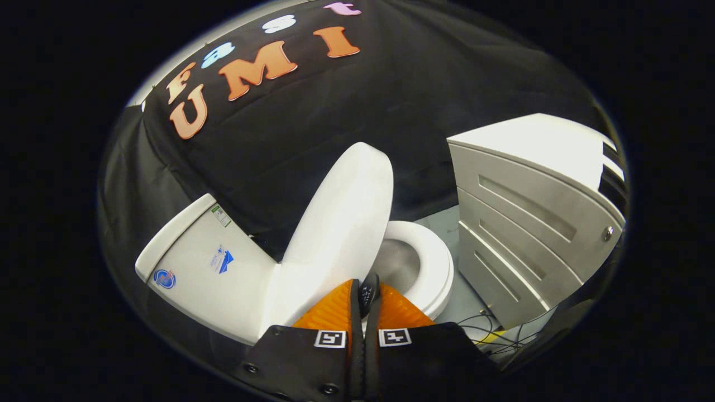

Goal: Open the toilet lid.

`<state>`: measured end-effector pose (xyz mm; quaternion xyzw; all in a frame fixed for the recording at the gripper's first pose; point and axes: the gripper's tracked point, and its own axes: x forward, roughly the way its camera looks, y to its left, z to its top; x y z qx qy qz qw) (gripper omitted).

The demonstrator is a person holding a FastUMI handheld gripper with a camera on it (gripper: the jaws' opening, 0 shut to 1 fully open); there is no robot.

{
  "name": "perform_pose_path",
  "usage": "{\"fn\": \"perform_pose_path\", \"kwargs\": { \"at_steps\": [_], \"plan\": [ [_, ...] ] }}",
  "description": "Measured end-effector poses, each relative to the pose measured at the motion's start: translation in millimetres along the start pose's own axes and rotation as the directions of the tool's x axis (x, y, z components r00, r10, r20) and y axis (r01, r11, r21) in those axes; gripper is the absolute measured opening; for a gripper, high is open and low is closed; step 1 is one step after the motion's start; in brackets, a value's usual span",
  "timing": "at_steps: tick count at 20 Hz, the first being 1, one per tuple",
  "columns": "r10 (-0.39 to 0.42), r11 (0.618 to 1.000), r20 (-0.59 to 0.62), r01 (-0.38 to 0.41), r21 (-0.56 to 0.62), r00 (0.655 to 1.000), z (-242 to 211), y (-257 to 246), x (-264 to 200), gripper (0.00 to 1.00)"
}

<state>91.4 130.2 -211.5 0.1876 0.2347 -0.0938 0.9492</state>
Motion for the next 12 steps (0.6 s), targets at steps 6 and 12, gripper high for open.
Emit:
{"fn": "perform_pose_path", "kwargs": {
  "at_steps": [6, 12],
  "plan": [
    [-0.009, 0.990, 0.045, 0.015, -0.143, 0.999, 15.0, 39.5, -14.0, 0.08],
    [-0.006, 0.957, 0.093, 0.032, -0.288, 0.996, 23.8, 74.5, -25.1, 0.08]
  ]
}}
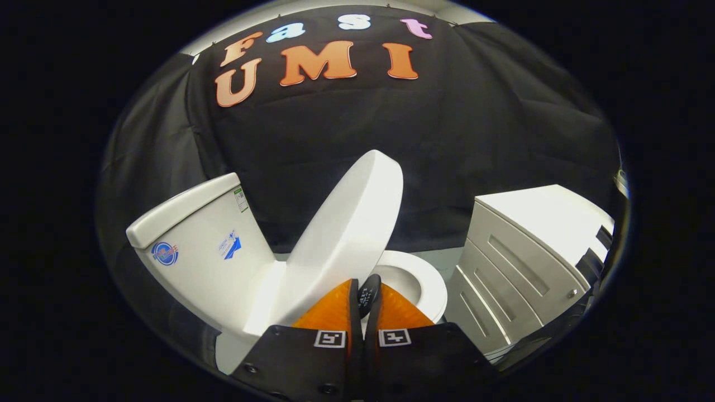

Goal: Open the toilet lid.

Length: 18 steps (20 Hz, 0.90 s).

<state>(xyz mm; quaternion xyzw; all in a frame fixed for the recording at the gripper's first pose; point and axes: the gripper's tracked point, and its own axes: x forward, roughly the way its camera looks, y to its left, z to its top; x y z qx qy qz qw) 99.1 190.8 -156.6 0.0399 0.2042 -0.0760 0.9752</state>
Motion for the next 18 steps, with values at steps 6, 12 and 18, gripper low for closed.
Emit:
{"fn": "perform_pose_path", "kwargs": {
  "at_steps": [6, 12, 18],
  "plan": [
    [0.006, 0.992, 0.049, 0.000, -0.127, 0.999, 19.1, 38.2, -12.5, 0.08],
    [0.014, 0.970, 0.103, 0.011, -0.243, 0.995, 35.2, 83.6, -22.7, 0.08],
    [0.040, 0.930, 0.161, 0.022, -0.368, 0.986, 42.6, 131.0, -34.3, 0.08]
  ]
}}
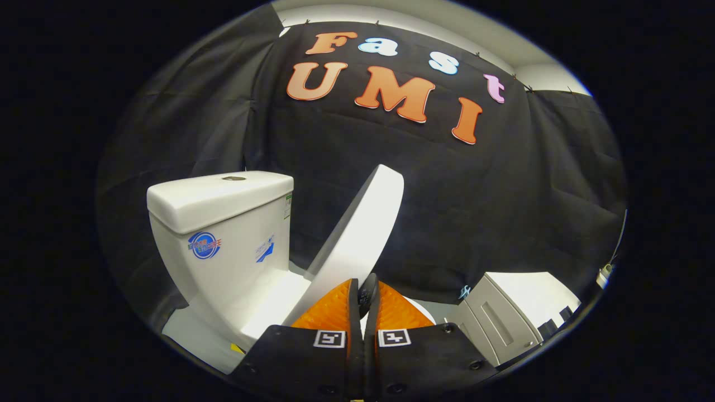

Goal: Open the toilet lid.

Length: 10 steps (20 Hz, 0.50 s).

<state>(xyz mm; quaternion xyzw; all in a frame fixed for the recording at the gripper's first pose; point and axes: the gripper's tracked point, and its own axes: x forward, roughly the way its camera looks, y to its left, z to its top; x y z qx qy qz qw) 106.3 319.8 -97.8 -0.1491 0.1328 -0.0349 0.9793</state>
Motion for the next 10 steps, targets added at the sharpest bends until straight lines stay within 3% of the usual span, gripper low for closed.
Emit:
{"fn": "perform_pose_path", "kwargs": {
  "at_steps": [10],
  "plan": [
    [0.033, 0.995, 0.033, -0.030, -0.090, 0.999, 19.5, 43.9, -4.7, 0.08]
  ]
}}
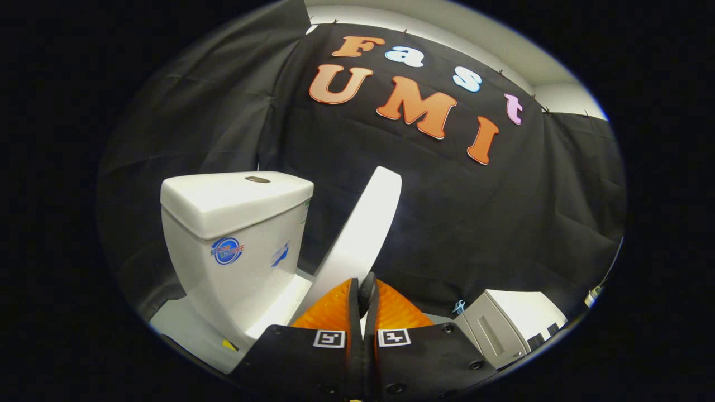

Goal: Open the toilet lid.

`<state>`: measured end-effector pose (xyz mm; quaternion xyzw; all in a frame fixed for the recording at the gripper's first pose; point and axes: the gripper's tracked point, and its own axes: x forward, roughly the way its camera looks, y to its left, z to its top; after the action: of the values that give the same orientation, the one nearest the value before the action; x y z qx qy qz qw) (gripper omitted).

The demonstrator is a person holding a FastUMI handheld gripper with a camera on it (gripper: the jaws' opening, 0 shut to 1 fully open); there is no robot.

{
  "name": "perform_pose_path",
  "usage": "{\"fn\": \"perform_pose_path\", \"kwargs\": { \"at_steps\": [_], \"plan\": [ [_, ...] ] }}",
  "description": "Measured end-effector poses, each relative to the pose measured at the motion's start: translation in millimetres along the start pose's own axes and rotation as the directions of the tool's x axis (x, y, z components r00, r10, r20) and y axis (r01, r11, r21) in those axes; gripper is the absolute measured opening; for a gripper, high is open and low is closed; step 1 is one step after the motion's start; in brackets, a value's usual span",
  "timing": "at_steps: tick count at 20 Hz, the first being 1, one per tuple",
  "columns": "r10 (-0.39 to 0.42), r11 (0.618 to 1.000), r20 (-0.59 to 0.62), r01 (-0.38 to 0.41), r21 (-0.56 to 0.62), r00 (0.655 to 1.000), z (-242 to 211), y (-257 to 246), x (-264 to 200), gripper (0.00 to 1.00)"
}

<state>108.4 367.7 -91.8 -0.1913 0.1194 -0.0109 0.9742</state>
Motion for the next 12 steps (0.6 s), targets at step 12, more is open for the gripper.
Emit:
{"fn": "perform_pose_path", "kwargs": {
  "at_steps": [12],
  "plan": [
    [0.150, 0.981, 0.040, -0.143, -0.129, 0.988, 24.3, 81.9, -5.8, 0.08]
  ]
}}
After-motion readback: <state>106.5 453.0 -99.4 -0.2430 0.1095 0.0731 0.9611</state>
